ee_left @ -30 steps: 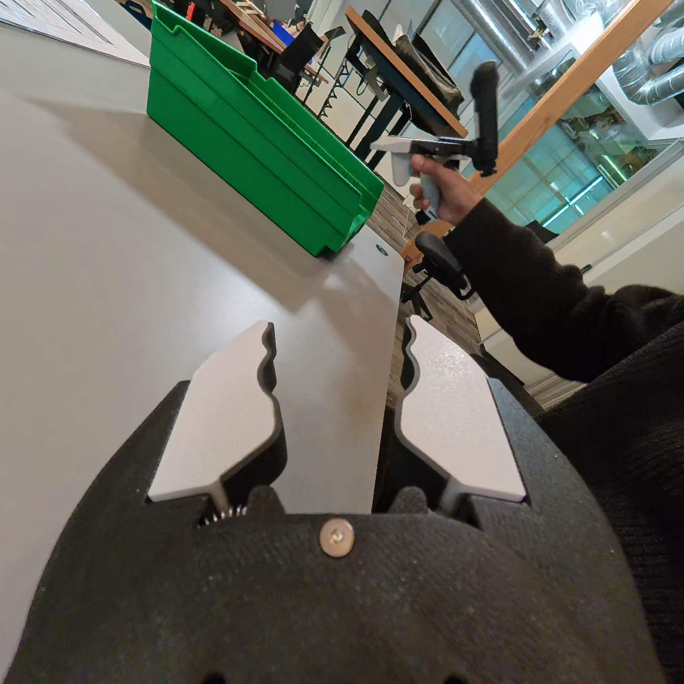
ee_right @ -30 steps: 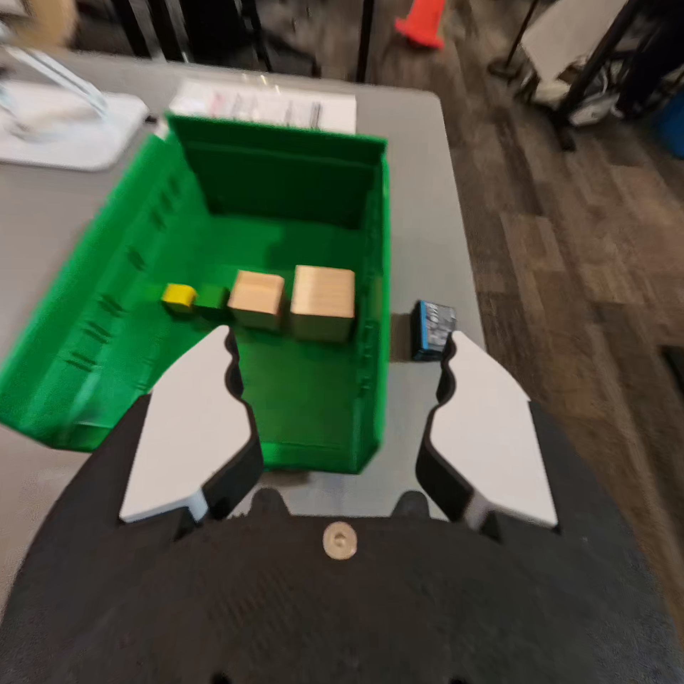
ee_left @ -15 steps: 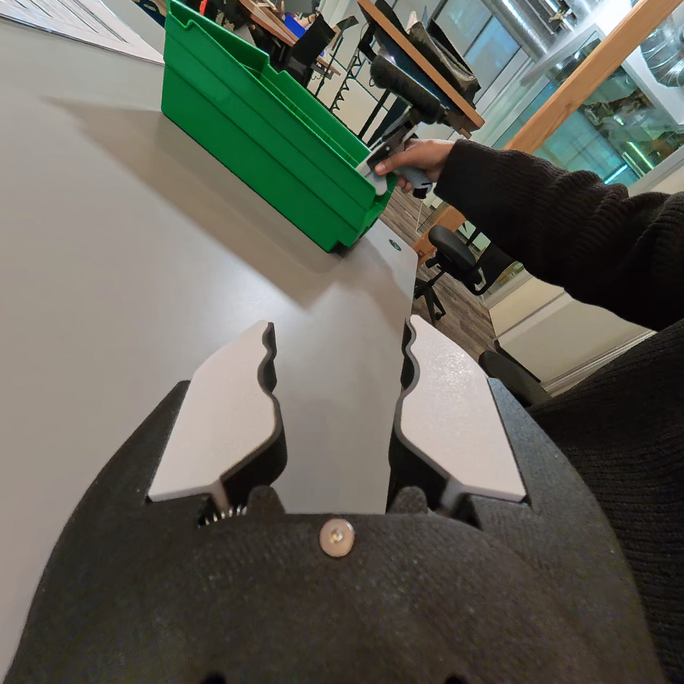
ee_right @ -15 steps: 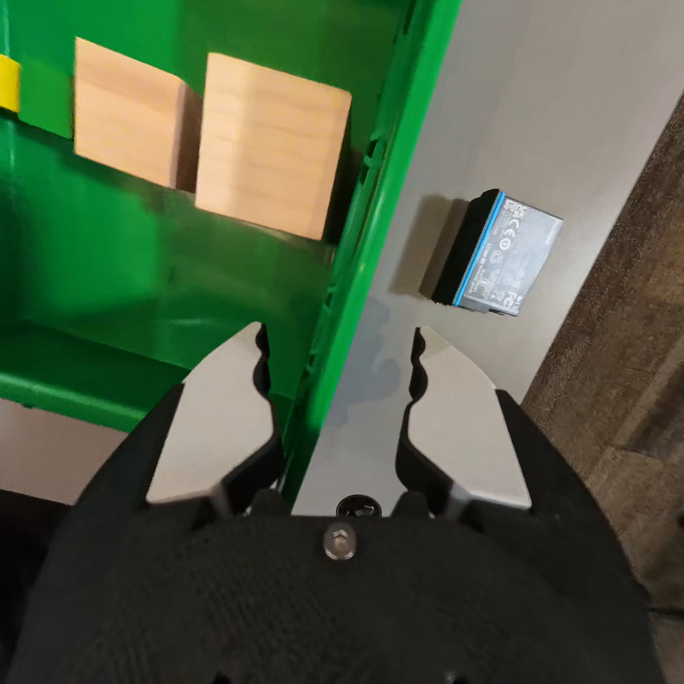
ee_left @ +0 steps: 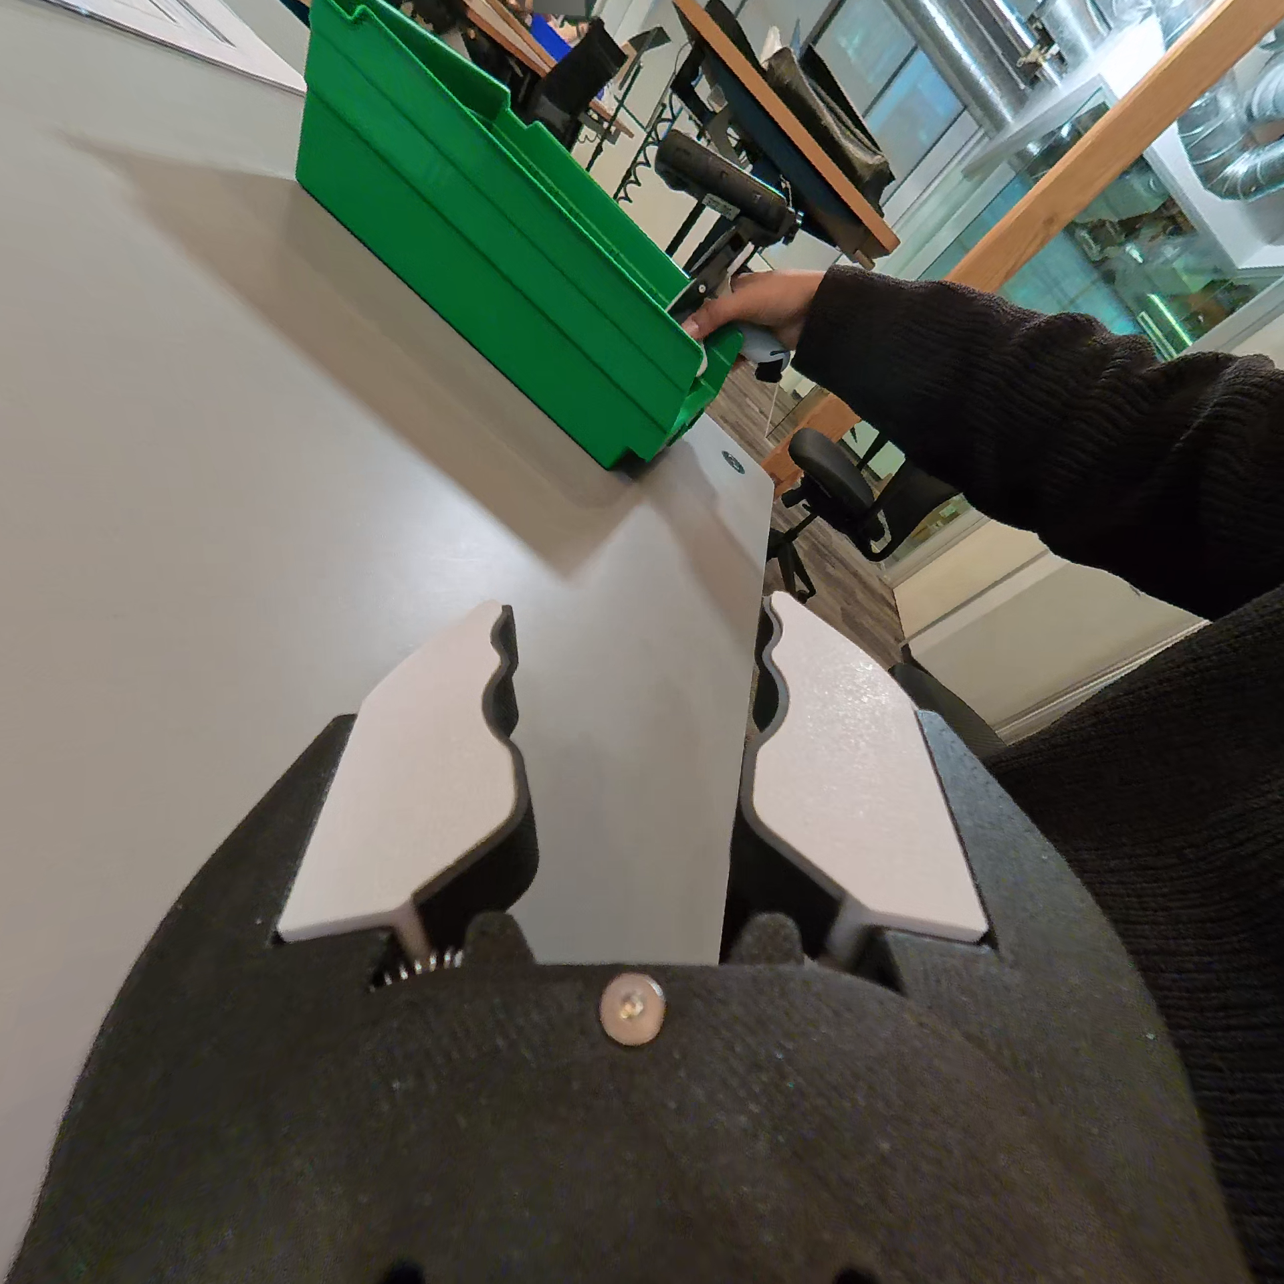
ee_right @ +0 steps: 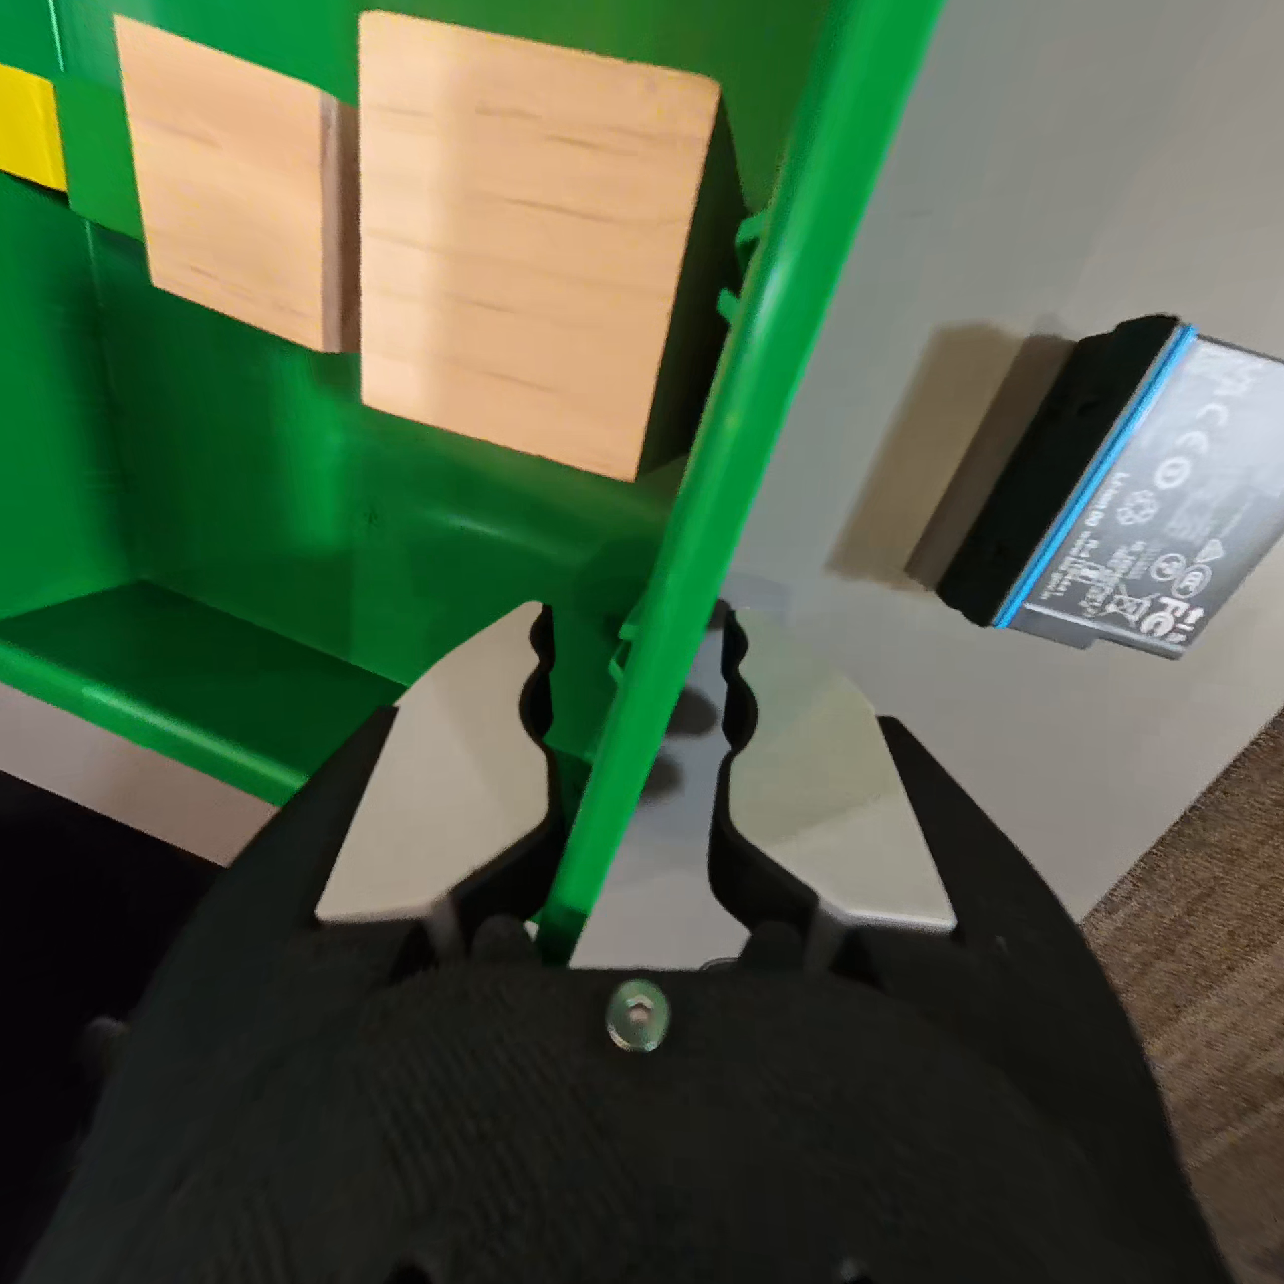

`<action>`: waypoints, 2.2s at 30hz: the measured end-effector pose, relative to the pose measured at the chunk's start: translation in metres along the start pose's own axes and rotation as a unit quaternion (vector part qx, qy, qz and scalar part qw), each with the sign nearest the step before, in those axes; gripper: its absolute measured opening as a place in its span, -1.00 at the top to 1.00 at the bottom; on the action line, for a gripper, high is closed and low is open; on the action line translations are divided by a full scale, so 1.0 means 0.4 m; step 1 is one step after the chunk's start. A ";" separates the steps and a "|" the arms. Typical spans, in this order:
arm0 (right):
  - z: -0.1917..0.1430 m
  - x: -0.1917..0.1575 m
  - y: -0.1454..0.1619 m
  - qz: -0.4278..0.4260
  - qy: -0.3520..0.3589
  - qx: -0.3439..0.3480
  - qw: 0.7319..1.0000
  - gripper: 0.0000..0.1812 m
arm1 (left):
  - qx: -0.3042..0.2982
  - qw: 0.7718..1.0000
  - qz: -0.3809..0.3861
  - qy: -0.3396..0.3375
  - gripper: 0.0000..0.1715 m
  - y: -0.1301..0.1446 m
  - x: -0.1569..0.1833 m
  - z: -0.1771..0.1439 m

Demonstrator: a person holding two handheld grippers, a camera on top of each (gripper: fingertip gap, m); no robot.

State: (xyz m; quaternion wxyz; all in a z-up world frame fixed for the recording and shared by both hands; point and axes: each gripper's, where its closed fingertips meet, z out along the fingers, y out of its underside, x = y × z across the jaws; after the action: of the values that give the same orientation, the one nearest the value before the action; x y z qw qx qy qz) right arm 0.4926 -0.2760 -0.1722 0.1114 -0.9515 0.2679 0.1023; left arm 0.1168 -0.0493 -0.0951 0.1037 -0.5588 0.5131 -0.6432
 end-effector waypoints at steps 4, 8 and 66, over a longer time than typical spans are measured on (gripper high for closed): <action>0.004 -0.030 0.007 -0.013 -0.026 -0.011 1.000 0.62 | 0.002 1.000 -0.001 -0.002 0.22 -0.003 -0.003 -0.001; 0.008 -0.051 0.015 -0.040 -0.016 -0.023 0.999 0.69 | 0.000 1.000 -0.004 -0.003 0.22 0.000 -0.005 0.002; 0.236 -0.999 -0.258 -0.238 -0.094 -0.074 0.964 0.74 | -0.132 0.796 0.121 -0.579 0.90 -0.169 -0.490 -0.820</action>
State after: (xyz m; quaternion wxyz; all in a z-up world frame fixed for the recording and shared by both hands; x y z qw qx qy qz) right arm 0.2010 0.0296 -0.1442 0.0865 -0.9795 0.0134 0.1816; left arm -0.0546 0.2982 -0.1130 0.3830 -0.7686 0.5009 -0.1082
